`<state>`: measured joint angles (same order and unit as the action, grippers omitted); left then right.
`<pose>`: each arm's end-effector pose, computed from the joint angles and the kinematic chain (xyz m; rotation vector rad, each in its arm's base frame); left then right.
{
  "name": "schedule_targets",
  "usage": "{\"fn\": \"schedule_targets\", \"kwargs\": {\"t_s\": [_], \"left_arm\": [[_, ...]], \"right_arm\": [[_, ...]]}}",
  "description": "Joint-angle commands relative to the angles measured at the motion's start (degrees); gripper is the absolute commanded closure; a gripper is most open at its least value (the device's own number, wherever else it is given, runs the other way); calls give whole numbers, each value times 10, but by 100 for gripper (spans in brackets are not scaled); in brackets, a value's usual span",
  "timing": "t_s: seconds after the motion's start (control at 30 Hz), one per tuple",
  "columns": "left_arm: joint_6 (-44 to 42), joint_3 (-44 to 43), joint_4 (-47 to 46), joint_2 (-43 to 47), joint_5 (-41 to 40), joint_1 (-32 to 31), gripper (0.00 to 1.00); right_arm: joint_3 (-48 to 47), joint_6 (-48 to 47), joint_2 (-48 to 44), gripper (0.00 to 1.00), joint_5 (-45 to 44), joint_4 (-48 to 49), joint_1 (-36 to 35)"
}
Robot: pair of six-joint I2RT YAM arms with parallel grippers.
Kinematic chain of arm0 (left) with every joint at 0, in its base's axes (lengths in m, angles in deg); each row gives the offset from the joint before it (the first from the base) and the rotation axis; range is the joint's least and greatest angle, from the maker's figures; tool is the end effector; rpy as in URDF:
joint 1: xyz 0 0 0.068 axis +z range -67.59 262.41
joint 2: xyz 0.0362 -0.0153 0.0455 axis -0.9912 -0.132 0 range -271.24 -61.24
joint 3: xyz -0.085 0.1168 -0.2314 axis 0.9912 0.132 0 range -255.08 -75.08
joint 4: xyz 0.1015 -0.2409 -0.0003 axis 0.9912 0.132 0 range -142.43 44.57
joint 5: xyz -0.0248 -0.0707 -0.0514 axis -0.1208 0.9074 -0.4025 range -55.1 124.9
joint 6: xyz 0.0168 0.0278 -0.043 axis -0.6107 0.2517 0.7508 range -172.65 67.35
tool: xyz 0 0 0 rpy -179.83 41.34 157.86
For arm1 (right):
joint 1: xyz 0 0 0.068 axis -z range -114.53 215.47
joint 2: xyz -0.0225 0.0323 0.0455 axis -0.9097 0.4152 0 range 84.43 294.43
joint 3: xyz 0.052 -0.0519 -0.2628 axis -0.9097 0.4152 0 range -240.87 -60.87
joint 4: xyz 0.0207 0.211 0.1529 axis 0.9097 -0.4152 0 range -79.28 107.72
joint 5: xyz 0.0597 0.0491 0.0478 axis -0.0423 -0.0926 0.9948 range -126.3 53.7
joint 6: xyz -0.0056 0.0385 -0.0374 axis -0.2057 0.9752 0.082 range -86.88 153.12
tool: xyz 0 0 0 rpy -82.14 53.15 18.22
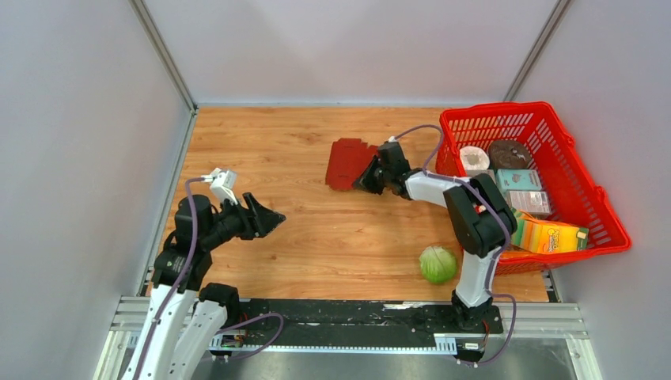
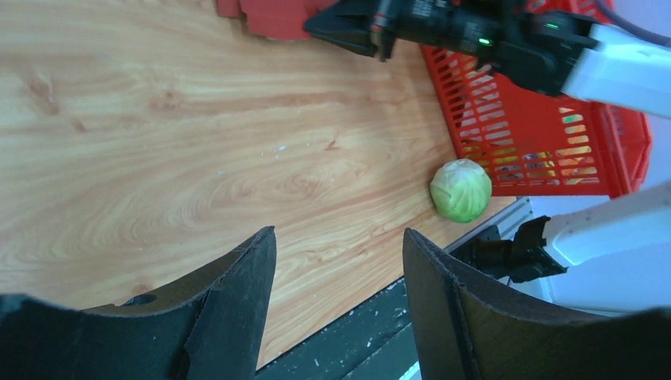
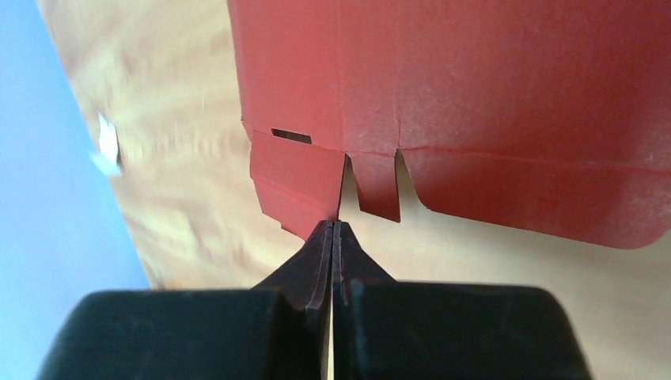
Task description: Fold the paper box
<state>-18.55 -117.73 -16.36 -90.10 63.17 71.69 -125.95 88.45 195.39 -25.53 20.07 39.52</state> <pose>0.1046 -0.0370 0.3177 -0.0748 2.0436 -0.9853 0.3632 0.1840 0.1509 0.5363 2.4451 0.8784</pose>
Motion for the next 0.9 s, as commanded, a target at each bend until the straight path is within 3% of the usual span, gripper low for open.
{"fn": "schedule_targets", "kwargs": {"t_s": [0.0,0.07,0.2,0.47,0.53,0.73,0.87], "left_arm": [[74,56,-114,-17,25,2,33],[95,95,-138,-15,25,1,32],[190,177,-271,12,28,-6,27],[367,317,-445,37,-54,-22,17],[394,329,-511,15,-64,-23,16],[468,309,-584,-115,-52,-31,16],[568,310,-629,-204,-66,-59,18]], "right_arm": [[63,-66,-119,100,54,-21,-52],[86,-68,-155,100,54,-39,-66],[103,-54,-242,100,73,-57,-75],[128,-24,-310,100,127,-50,-79],[139,-15,-314,100,139,-42,-81],[165,-7,-333,100,151,-12,-86],[170,-12,-341,100,150,-7,-88]]}}
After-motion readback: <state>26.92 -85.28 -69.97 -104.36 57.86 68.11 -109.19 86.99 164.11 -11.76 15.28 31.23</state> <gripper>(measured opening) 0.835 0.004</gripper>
